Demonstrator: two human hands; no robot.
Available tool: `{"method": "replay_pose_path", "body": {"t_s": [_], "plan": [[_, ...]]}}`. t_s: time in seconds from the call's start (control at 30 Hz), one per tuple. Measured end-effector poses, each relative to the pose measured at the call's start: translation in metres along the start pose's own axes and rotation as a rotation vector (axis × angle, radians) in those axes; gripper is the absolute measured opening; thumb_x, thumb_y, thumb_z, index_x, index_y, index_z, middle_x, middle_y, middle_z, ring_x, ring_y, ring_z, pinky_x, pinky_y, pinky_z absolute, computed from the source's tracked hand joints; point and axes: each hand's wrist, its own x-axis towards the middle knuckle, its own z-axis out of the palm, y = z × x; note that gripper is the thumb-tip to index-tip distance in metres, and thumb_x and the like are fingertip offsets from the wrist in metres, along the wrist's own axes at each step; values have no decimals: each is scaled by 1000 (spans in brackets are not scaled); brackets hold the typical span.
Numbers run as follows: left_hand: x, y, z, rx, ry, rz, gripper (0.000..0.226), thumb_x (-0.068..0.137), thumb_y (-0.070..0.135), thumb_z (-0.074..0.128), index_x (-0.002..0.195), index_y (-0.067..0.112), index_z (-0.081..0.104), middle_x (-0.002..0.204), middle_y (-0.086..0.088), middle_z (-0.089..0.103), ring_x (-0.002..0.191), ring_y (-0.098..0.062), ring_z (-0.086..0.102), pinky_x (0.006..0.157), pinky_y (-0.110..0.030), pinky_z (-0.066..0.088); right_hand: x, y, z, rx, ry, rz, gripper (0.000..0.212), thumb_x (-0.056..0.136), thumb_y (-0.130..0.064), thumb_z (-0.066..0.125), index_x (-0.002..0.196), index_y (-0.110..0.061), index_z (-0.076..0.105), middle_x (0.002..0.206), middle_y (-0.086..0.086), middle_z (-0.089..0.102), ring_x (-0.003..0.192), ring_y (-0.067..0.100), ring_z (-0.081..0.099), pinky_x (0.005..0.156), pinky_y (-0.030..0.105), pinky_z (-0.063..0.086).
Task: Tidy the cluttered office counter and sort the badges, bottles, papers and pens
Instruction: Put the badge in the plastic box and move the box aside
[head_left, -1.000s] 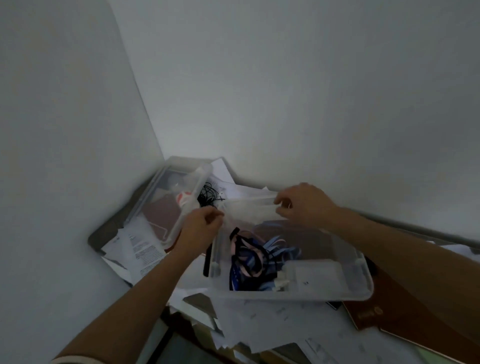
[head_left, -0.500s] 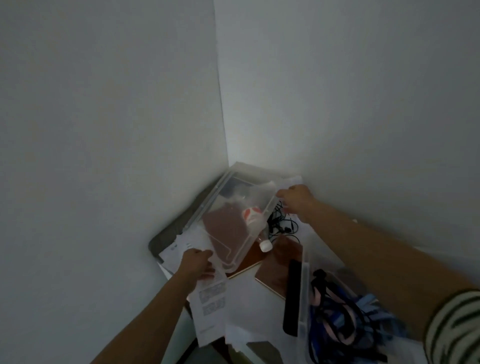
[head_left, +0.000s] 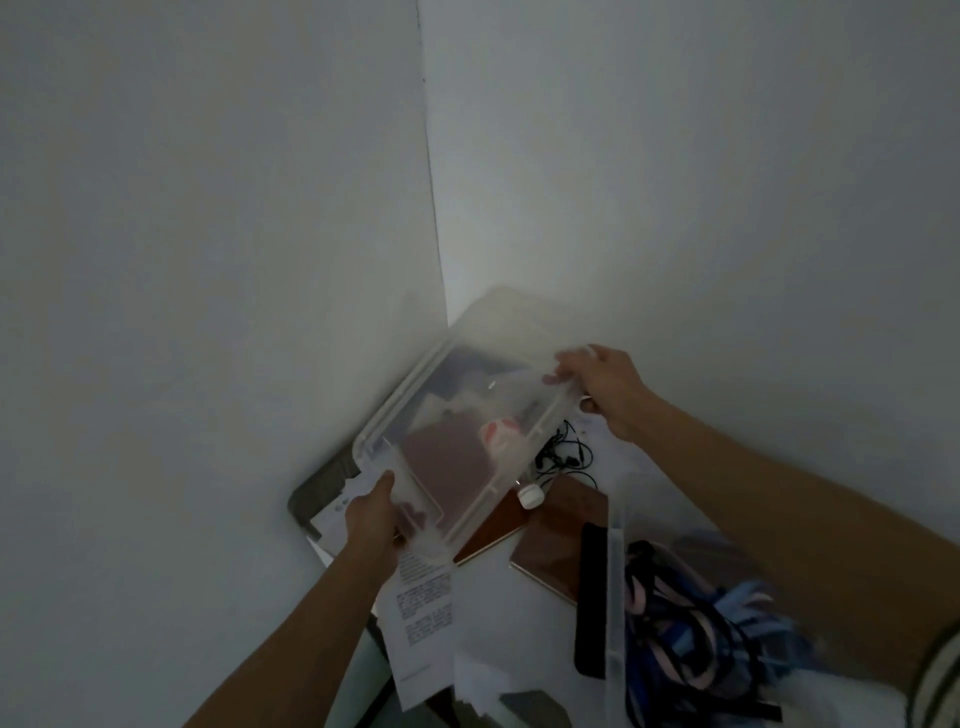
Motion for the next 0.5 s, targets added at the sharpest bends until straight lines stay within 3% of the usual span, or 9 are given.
{"method": "replay_pose_path", "body": {"t_s": [0.07,0.17,0.33,0.5], "plan": [[-14,-1,7,-13,36,70,27,96,26,58,108,3,51,80,-18,59,60,-27,57,63,-38,54,-18,-3,-18,-70,-38,-18,9,86,-11,64,89,-3,62,82,15,72,64,20,59,50,23,39],[-42,-8,16,63,63,237,25,97,26,55,109,5,48,69,-14,54,50,-23,49,47,-29,41,-51,-4,-53,-161,-35,-6,7,82,-13,64,86,-7,62,85,14,72,61,17,61,51,23,41],[-105,-28,33,234,-4,440,23,96,32,54,98,9,53,77,-15,55,61,-23,50,53,-30,42,-113,-1,-123,-120,136,-38,12,83,-25,70,91,-16,66,75,7,74,49,18,61,43,21,37],[-166,-58,53,481,-142,566,23,96,31,52,98,9,57,83,-8,58,69,-19,55,56,-27,45,-169,12,-197,-236,281,-140,33,88,-24,69,117,-12,61,75,7,71,39,12,59,34,15,35]]}}
